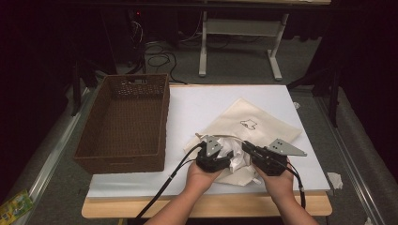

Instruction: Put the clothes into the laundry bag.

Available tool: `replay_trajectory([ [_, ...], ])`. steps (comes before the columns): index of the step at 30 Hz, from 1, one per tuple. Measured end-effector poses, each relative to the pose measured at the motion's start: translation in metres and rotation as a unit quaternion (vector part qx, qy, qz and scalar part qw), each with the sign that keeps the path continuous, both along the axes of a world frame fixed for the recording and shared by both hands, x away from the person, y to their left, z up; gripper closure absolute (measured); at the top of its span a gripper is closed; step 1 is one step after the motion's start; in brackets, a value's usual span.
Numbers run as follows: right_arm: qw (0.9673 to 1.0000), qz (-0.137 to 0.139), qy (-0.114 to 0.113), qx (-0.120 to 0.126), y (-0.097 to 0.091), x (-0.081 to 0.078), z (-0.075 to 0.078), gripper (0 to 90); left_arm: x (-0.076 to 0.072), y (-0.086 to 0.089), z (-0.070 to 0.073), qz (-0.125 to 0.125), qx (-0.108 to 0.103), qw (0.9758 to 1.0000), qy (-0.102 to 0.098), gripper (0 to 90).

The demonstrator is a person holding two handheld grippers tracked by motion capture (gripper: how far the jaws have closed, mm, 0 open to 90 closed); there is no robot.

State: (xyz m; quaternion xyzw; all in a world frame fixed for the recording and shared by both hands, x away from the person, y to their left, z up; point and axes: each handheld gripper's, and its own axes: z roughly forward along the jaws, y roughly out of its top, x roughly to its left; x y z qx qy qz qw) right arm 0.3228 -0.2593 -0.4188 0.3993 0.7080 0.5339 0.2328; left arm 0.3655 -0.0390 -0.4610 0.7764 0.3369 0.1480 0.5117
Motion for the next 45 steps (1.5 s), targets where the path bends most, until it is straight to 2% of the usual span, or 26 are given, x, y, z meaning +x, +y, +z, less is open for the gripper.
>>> replay_trajectory([
  [3,1.0,0.0,0.001,0.0,0.0,-0.001,0.001,85.4,-0.01,0.02,0.004,0.001,-0.011,0.9999,-0.002,38.3],
  [4,1.0,0.0,0.001,-0.001,0.0,-0.001,0.001,85.4,-0.012,0.025,0.005,0.001,-0.009,1.0,-0.003,37.3],
  [5,1.0,0.0,0.0,-0.001,0.0,0.0,0.001,85.4,-0.016,0.036,0.007,0.006,-0.006,0.9999,-0.015,36.1],
  [6,1.0,0.0,0.0,-0.001,0.0,0.0,0.001,85.4,-0.016,0.036,0.007,0.006,-0.006,0.9999,-0.015,35.3],
  [8,1.0,0.0,0.0,-0.001,0.001,0.0,0.0,85.4,-0.016,0.047,0.008,0.02,-0.001,0.9994,-0.026,34.4],
  [9,1.0,-0.001,0.0,-0.001,0.002,0.0,0.0,85.4,-0.012,0.054,0.009,0.036,0.002,0.9989,-0.03,31.4],
  [10,1.0,-0.001,0.0,-0.001,0.002,0.0,0.0,85.4,-0.012,0.054,0.009,0.036,0.002,0.9989,-0.03,30.0],
  [12,1.0,0.0,0.001,-0.002,0.002,0.0,0.0,85.4,-0.005,0.059,0.009,0.053,0.001,0.998,-0.033,28.7],
  [15,1.0,-0.001,0.002,-0.002,0.002,0.0,0.0,85.4,0.016,0.057,0.006,0.079,0.014,0.9963,-0.03,25.8],
  [16,1.0,-0.001,0.002,-0.002,0.002,0.0,0.0,85.4,0.016,0.057,0.006,0.079,0.014,0.9963,-0.03,25.3],
  [18,1.0,-0.001,0.003,-0.002,0.002,0.0,0.0,85.5,0.026,0.055,0.005,0.087,0.014,0.9958,-0.025,25.6],
  [19,1.0,-0.001,0.002,-0.002,0.002,0.0,-0.001,85.4,0.031,0.054,0.003,0.074,0.012,0.997,-0.018,40.6],
  [20,1.0,-0.001,0.002,-0.002,0.002,0.0,-0.001,85.4,0.031,0.054,0.003,0.074,0.012,0.997,-0.018,49.9],
  [21,1.0,-0.001,0.002,-0.002,0.001,0.001,-0.001,85.4,0.03,0.053,0.0,0.067,0.019,0.9975,-0.006,62.8],
  [24,1.0,0.0,0.001,-0.001,0.0,0.001,-0.001,85.4,0.025,0.054,-0.003,0.057,0.022,0.9981,0.005,82.0],
  [25,1.0,0.0,0.002,-0.001,0.0,0.001,-0.001,85.4,0.022,0.054,-0.005,0.052,0.027,0.9982,0.009,82.0],
  [26,1.0,0.001,0.0,-0.003,0.0,0.001,-0.001,85.4,0.019,0.054,-0.006,0.044,0.029,0.9985,0.011,86.5],
  [28,1.0,0.001,0.001,-0.003,0.001,0.001,-0.001,85.5,0.011,0.053,-0.005,0.027,0.022,0.9992,0.017,86.8],
  [31,1.0,0.0,0.0,-0.006,0.002,0.001,-0.001,85.4,-0.004,0.044,-0.001,-0.003,-0.003,0.9999,0.017,86.9],
  [33,1.0,0.001,0.001,-0.006,0.002,0.001,0.0,85.4,-0.013,0.033,0.004,-0.028,-0.022,0.9993,0.009,86.9],
  [36,1.0,0.001,0.001,-0.006,0.003,0.001,-0.001,85.4,-0.023,0.019,0.011,-0.051,-0.038,0.998,-0.002,85.8],
  [38,1.0,0.001,0.002,-0.006,0.003,0.0,-0.001,85.4,-0.026,0.013,0.011,-0.06,-0.036,0.9975,-0.007,79.1],
  [40,1.0,0.001,0.003,-0.005,0.002,0.0,-0.001,85.4,-0.027,0.012,0.009,-0.073,-0.032,0.9968,0.005,71.3],
  [42,1.0,0.001,0.002,-0.006,0.001,0.0,-0.001,85.4,-0.028,0.015,0.007,-0.076,-0.031,0.9966,0.005,61.5],
  [43,1.0,0.001,0.002,-0.006,0.001,0.0,-0.001,85.4,-0.029,0.019,0.007,-0.074,-0.037,0.9965,0.007,58.6],
  [45,1.0,0.002,0.002,-0.005,0.001,0.0,-0.001,85.4,-0.027,0.025,0.008,-0.074,-0.044,0.9961,0.019,52.8],
])
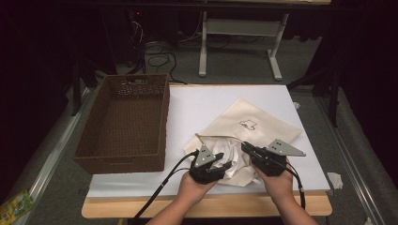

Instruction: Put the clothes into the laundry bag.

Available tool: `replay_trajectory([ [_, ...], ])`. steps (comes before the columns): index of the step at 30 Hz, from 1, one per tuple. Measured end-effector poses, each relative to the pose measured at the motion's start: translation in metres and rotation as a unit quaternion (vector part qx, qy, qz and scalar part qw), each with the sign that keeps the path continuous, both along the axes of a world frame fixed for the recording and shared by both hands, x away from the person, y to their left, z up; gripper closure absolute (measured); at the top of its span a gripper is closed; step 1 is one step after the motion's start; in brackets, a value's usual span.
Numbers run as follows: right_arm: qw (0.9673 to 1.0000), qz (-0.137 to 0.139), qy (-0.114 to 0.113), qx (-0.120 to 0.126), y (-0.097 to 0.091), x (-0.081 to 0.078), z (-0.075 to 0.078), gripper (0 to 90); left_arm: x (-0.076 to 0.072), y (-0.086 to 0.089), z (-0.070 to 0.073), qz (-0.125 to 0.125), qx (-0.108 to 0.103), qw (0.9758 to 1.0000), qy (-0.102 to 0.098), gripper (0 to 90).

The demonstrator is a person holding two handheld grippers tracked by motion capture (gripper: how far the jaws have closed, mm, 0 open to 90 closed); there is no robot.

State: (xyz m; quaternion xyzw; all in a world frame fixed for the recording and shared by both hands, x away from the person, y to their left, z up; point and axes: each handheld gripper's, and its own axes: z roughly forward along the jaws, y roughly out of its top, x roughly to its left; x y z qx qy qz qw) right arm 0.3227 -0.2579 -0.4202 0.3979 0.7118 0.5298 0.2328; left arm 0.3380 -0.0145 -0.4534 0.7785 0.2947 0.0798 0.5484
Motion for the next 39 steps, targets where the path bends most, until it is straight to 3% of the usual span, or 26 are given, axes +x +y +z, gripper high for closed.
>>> replay_trajectory([
  [4,1.0,0.004,0.0,-0.001,0.002,0.0,0.001,85.4,-0.002,0.007,0.003,0.011,-0.013,0.9998,-0.006,42.0],
  [7,1.0,0.003,0.0,-0.001,0.002,0.0,0.001,85.4,-0.004,0.011,0.006,0.019,-0.02,0.9995,-0.012,39.0],
  [13,1.0,0.001,0.0,0.001,0.001,-0.001,0.001,85.3,-0.012,0.016,0.005,0.027,-0.022,0.9993,-0.012,23.6],
  [17,1.0,0.002,0.001,0.002,0.001,-0.001,0.001,85.4,-0.014,0.013,0.001,0.031,-0.005,0.9994,-0.012,18.5],
  [21,1.0,0.001,0.001,-0.002,0.003,-0.001,0.001,85.4,-0.009,0.001,-0.009,0.025,0.019,0.9995,0.007,20.0],
  [22,1.0,0.002,0.0,-0.002,0.003,-0.001,0.001,85.4,-0.005,-0.004,-0.014,0.022,0.037,0.9988,0.022,20.0],
  [24,1.0,0.002,0.001,-0.002,0.003,-0.001,0.001,85.3,-0.001,-0.01,-0.02,0.021,0.05,0.9978,0.039,24.2],
  [27,1.0,0.002,0.0,-0.003,0.002,-0.001,0.0,85.3,0.007,-0.015,-0.027,0.025,0.078,0.9943,0.067,39.3],
  [32,1.0,0.003,0.001,-0.004,0.002,0.0,0.0,85.3,0.007,-0.023,-0.029,0.028,0.109,0.9916,0.064,63.3],
  [36,1.0,0.004,0.0,-0.006,0.003,0.0,0.0,85.3,0.009,-0.023,-0.03,0.03,0.115,0.9903,0.073,79.6],
  [39,1.0,0.003,0.001,-0.005,0.003,0.0,0.0,85.3,0.01,-0.022,-0.028,0.032,0.118,0.9902,0.068,88.3],
])
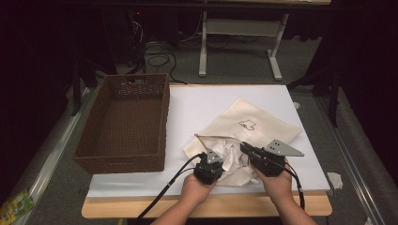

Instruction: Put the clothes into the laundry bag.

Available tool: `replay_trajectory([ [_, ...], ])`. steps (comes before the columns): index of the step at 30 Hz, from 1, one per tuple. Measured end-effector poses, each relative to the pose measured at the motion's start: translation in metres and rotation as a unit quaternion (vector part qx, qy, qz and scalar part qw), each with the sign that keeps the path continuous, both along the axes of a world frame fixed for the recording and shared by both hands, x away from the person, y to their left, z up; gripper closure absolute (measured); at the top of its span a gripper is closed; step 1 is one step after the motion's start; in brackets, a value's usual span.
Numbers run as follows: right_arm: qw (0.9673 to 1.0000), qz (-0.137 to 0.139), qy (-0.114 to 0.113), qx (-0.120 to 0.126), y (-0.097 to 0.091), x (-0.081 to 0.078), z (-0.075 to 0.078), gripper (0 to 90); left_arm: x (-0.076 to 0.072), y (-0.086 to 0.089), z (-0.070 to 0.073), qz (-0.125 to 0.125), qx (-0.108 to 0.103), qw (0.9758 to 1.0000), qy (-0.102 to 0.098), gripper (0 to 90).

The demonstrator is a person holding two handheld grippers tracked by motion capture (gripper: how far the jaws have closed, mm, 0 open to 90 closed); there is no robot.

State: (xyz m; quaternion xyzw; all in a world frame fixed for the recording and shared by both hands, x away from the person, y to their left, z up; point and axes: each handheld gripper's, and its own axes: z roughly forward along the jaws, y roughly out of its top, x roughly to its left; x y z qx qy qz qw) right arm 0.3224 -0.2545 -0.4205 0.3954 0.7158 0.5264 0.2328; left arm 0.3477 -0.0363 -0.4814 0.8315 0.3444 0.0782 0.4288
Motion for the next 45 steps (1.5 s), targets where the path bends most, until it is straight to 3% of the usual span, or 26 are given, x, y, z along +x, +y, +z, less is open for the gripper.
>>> replay_trajectory([
  [2,1.0,0.0,0.0,0.0,0.0,0.0,0.0,85.3,0.002,0.003,0.005,0.011,-0.01,0.9999,-0.008,88.9],
  [6,1.0,0.0,-0.001,0.001,-0.001,0.0,0.0,85.4,0.013,0.009,0.027,0.033,-0.032,0.9979,-0.046,89.2],
  [9,1.0,0.0,-0.001,0.002,0.0,0.0,0.0,85.4,0.022,0.001,0.037,0.039,-0.045,0.9956,-0.073,89.2],
  [11,1.0,-0.001,-0.003,0.005,0.0,0.0,0.001,85.4,0.029,-0.012,0.036,0.041,-0.048,0.9944,-0.084,89.2],
  [14,1.0,0.001,-0.005,0.007,-0.002,0.0,0.002,85.4,0.036,-0.023,0.028,0.046,-0.051,0.9944,-0.08,89.1],
  [17,0.9999,-0.003,-0.008,0.012,-0.003,-0.001,0.003,85.4,0.047,-0.038,0.007,0.062,-0.029,0.995,-0.073,89.0],
  [19,0.9999,-0.004,-0.004,0.014,-0.005,-0.001,0.002,85.4,0.051,-0.043,0.002,0.072,-0.019,0.9955,-0.059,88.5],
  [21,0.9999,-0.004,-0.005,0.013,-0.006,-0.001,0.002,85.4,0.05,-0.042,0.005,0.071,-0.033,0.9948,-0.066,87.5],
  [23,0.9999,-0.005,-0.004,0.015,-0.007,-0.001,0.002,85.4,0.048,-0.037,0.006,0.055,-0.037,0.9962,-0.057,78.1],
  [25,0.9999,-0.001,-0.006,0.013,-0.007,-0.001,0.002,85.4,0.042,-0.027,0.009,0.044,-0.04,0.9966,-0.056,58.9],
  [26,0.9999,-0.001,-0.006,0.013,-0.007,-0.001,0.002,85.4,0.038,-0.023,0.01,0.041,-0.041,0.9967,-0.056,58.9],
  [29,0.9999,-0.003,-0.006,0.013,-0.006,-0.001,0.003,85.4,0.021,-0.005,0.014,0.035,-0.039,0.9961,-0.071,46.1],
  [31,0.9999,-0.004,-0.007,0.013,-0.006,-0.001,0.003,85.4,0.011,0.008,0.015,0.04,-0.032,0.9953,-0.083,40.4],
  [34,0.9999,-0.005,-0.006,0.012,-0.005,-0.002,0.003,85.4,0.008,0.022,0.015,0.058,-0.015,0.9938,-0.093,31.2],
  [38,0.9999,-0.005,-0.006,0.01,-0.003,-0.002,0.004,85.4,0.021,0.03,0.01,0.084,-0.007,0.9941,-0.068,21.0],
  [41,0.9999,-0.005,-0.002,0.015,-0.005,-0.002,0.003,85.4,0.029,0.025,0.004,0.071,0.001,0.9969,-0.035,26.1],
  [43,0.9999,-0.005,-0.001,0.015,-0.005,-0.002,0.002,85.4,0.032,0.018,-0.001,0.043,0.012,0.999,-0.007,42.3],
  [44,0.9999,-0.004,0.0,0.016,-0.005,-0.001,0.002,85.4,0.031,0.016,-0.002,0.042,0.018,0.9989,-0.011,45.1],
  [45,0.9999,-0.003,-0.001,0.015,-0.005,-0.001,0.001,85.4,0.03,0.014,0.0,0.023,0.014,0.9995,-0.019,48.3],
])
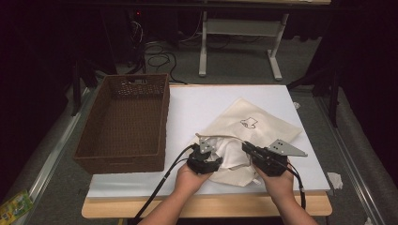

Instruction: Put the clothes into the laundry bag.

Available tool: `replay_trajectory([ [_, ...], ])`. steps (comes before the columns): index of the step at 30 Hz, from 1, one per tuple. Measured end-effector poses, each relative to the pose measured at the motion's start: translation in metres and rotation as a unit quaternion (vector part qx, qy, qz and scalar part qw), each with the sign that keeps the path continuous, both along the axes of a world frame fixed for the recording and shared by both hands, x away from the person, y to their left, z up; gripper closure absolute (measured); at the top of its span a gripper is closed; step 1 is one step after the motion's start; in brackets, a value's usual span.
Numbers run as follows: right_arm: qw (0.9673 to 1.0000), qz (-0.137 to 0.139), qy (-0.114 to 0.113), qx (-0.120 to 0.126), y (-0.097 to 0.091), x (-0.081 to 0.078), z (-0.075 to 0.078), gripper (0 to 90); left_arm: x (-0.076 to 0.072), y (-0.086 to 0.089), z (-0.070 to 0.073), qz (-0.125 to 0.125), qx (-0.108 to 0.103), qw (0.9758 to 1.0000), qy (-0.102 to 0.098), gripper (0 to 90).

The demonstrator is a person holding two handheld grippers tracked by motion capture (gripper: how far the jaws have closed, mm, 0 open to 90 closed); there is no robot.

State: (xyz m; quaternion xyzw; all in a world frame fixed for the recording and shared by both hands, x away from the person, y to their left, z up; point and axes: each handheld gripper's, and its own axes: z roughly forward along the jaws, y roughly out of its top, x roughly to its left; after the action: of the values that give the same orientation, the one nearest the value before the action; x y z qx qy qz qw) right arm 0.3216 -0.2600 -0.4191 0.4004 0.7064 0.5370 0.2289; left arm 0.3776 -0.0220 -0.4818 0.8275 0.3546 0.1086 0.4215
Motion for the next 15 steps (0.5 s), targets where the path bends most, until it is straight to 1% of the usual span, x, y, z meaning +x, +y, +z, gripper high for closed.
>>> replay_trajectory([
  [1,1.0,0.0,0.0,-0.001,0.0,0.0,0.0,85.4,-0.001,-0.002,0.001,-0.003,0.006,1.0,-0.002,60.7],
  [2,1.0,-0.001,0.0,-0.002,0.0,0.0,0.0,85.4,-0.001,-0.004,0.001,-0.007,0.009,0.9999,-0.004,66.3],
  [3,1.0,-0.002,-0.001,-0.002,-0.001,0.0,0.0,85.4,-0.002,-0.005,0.002,-0.015,0.014,0.9998,-0.005,74.2],
  [4,1.0,0.0,-0.002,-0.001,-0.001,0.001,0.0,85.4,-0.003,-0.008,0.002,-0.018,0.019,0.9996,-0.007,82.8],
  [5,1.0,-0.003,-0.002,-0.002,-0.001,0.0,0.001,85.4,-0.004,-0.009,0.002,-0.019,0.022,0.9995,-0.011,87.8],
  [6,1.0,-0.001,-0.003,-0.002,-0.001,0.0,0.001,85.4,-0.005,-0.01,0.006,-0.019,0.01,0.9994,-0.027,88.5],
  [7,1.0,-0.002,-0.004,-0.004,0.0,0.0,0.001,85.3,-0.006,-0.01,0.009,-0.018,0.0,0.9992,-0.037,88.8],
  [8,1.0,-0.001,-0.003,-0.004,0.0,-0.001,0.001,85.4,-0.005,-0.011,0.014,-0.01,-0.013,0.9986,-0.051,88.8],
  [9,1.0,0.0,-0.003,-0.005,0.0,-0.001,0.001,85.4,-0.003,-0.013,0.02,-0.001,-0.031,0.9976,-0.063,88.9],
  [10,1.0,-0.001,-0.002,-0.005,0.0,-0.001,0.001,85.4,-0.001,-0.015,0.023,0.004,-0.04,0.9968,-0.069,88.9],
  [12,1.0,0.0,-0.002,-0.004,0.0,0.0,0.001,85.4,0.006,-0.024,0.026,0.014,-0.051,0.9957,-0.075,88.8],
  [15,1.0,0.0,-0.003,-0.004,-0.001,0.001,0.0,85.4,0.016,-0.042,0.02,0.021,-0.041,0.9959,-0.077,88.8],
])
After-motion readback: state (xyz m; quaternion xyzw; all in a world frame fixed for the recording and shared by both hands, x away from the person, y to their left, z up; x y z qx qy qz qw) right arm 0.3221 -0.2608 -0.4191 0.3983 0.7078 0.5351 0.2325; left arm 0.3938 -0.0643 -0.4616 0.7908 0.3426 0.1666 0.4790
